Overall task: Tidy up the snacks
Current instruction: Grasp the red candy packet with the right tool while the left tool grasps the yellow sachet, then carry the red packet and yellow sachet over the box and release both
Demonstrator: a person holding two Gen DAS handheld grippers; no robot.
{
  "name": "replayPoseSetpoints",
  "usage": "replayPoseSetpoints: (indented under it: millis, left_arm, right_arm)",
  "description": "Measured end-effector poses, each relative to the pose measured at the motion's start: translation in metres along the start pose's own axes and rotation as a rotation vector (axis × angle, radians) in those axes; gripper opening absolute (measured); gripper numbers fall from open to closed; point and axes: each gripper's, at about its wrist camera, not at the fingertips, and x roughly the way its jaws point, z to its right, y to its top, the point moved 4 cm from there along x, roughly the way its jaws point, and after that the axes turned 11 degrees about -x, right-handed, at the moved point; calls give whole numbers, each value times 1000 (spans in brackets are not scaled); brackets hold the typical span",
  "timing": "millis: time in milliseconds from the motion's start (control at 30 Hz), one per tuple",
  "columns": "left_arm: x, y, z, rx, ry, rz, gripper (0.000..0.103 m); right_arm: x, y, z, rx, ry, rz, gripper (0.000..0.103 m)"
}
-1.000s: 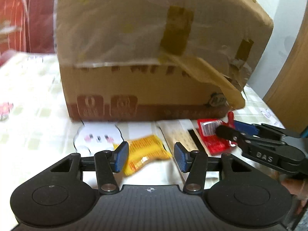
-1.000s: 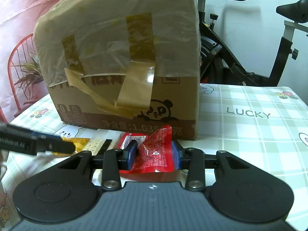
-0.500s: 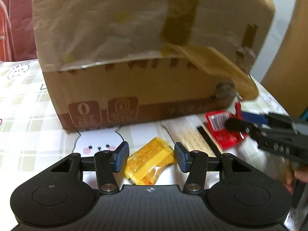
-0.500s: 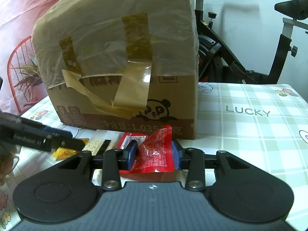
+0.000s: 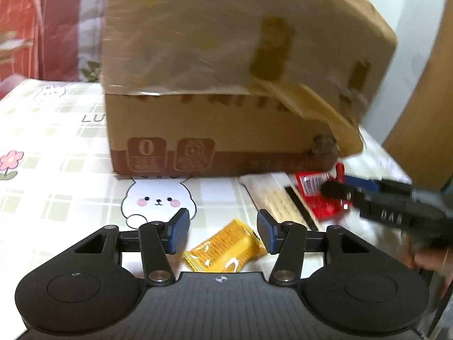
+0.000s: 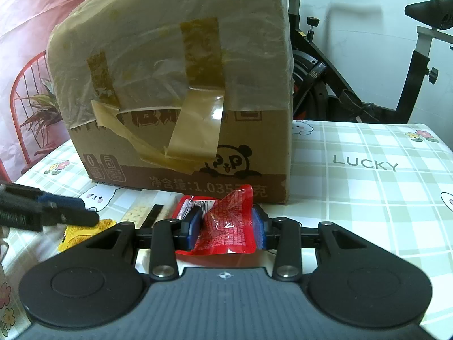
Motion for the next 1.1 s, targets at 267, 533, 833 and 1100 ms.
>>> replayPoseSetpoints:
  millis: [267, 533, 833, 1100]
  left_arm:
    - [-11, -16, 2, 160, -33, -33, 61]
    - [-1, -21, 0, 208, 41, -25, 61]
    - [-4, -21, 3, 127, 80, 1, 35]
    - [-39, -16, -5, 29, 85, 98, 35]
  right_arm:
    - [0, 0, 0, 5, 0, 4, 40]
    - [0, -1, 1, 1, 0, -1, 40]
    - [0, -1, 1, -2, 4, -2, 40]
    - [-11, 0, 2, 1, -45, 8, 40]
